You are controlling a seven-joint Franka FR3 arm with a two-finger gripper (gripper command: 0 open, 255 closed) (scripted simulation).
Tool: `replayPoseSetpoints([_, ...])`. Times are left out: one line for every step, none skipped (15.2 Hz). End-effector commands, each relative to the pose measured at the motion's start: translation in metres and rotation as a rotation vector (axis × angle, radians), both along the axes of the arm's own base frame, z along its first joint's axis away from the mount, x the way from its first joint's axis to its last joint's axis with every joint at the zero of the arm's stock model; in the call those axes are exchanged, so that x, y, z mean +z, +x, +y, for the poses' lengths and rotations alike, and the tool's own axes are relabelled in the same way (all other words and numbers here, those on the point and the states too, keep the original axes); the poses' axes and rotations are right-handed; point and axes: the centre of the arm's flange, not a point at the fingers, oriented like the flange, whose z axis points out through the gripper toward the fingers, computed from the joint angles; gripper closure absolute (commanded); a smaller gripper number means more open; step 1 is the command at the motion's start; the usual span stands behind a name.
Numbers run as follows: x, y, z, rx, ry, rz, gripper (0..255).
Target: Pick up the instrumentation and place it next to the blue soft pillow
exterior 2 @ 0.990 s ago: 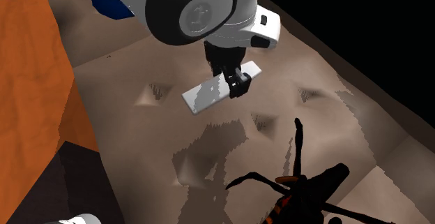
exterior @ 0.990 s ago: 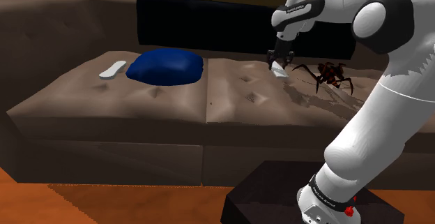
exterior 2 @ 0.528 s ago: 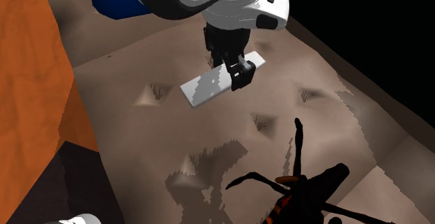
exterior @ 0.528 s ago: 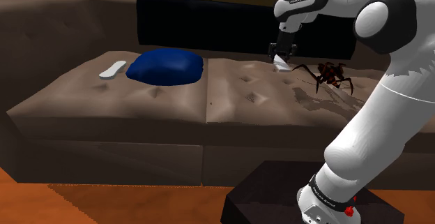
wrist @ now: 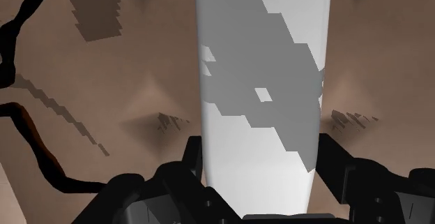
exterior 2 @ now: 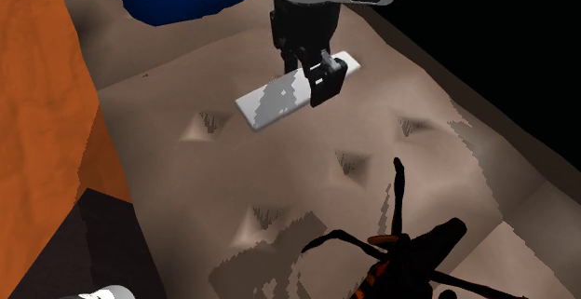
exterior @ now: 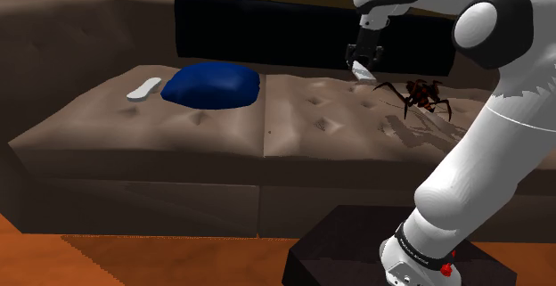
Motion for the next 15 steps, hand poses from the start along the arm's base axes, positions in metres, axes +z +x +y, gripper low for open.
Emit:
replayPoseSetpoints([0.011,-0.001,0.000,0.000,0.000,0.000,255])
replayPoseSetpoints([0.016,-0.001,0.000,0.000,0.000,0.000,255])
replayPoseSetpoints([0.022,-0.001,0.000,0.000,0.000,0.000,255])
replayPoseSetpoints([0.027,-0.001,0.000,0.000,0.000,0.000,255])
replayPoseSetpoints([0.032,-0.001,0.000,0.000,0.000,0.000,255])
replayPoseSetpoints([0.033,-0.001,0.000,0.000,0.000,0.000,255])
replayPoseSetpoints([0.033,0.002,0.013,0.000,0.000,0.000,255])
replayPoseSetpoints([0.033,0.005,0.026,0.000,0.000,0.000,255])
replayPoseSetpoints([0.033,0.007,0.039,0.000,0.000,0.000,255])
replayPoseSetpoints([0.033,0.010,0.052,0.000,0.000,0.000,255])
replayPoseSetpoints([0.033,0.013,0.065,0.000,0.000,0.000,255])
replayPoseSetpoints([0.033,0.015,0.078,0.000,0.000,0.000,255])
replayPoseSetpoints([0.033,0.018,0.091,0.000,0.000,0.000,255])
replayPoseSetpoints([0.033,0.021,0.104,0.000,0.000,0.000,255])
replayPoseSetpoints([0.033,0.023,0.117,0.000,0.000,0.000,255])
